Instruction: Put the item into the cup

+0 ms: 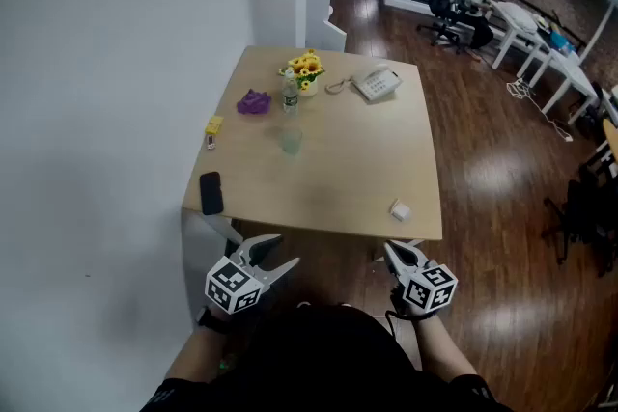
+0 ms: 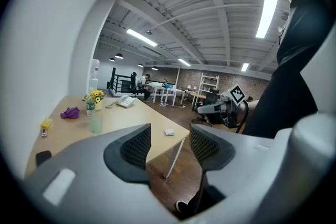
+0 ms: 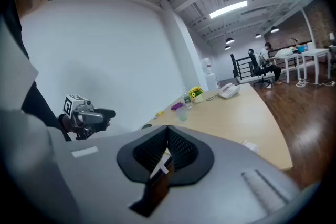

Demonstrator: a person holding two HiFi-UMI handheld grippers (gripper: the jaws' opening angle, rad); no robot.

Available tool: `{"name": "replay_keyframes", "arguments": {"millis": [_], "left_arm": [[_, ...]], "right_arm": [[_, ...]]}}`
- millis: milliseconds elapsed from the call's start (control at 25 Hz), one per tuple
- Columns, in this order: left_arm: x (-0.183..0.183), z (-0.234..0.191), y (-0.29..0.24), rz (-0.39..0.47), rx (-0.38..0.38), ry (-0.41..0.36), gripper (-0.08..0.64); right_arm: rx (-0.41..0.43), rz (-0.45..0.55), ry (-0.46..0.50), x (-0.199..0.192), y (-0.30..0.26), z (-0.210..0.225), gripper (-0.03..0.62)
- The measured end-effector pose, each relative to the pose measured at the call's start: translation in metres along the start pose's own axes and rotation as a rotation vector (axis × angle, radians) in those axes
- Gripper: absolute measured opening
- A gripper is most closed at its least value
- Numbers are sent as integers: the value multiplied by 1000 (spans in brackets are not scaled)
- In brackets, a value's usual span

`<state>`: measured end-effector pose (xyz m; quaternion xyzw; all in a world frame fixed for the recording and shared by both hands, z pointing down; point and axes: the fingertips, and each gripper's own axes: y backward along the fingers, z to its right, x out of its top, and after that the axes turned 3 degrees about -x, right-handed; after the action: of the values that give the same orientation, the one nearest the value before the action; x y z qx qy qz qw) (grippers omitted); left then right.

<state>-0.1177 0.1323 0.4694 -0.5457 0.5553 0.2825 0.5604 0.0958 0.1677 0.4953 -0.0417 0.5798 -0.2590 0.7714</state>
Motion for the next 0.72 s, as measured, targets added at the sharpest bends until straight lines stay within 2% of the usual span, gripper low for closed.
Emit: {"name": "replay_keyframes", "arguments": {"millis": [480, 720], "left_arm": [[3, -10, 1, 14, -2, -16, 225], [-2, -19, -9, 2, -12, -1, 225]], "right_arm": [[12, 17, 31, 5, -9, 3, 23], [-53, -7, 60, 7, -12, 32, 66]]}}
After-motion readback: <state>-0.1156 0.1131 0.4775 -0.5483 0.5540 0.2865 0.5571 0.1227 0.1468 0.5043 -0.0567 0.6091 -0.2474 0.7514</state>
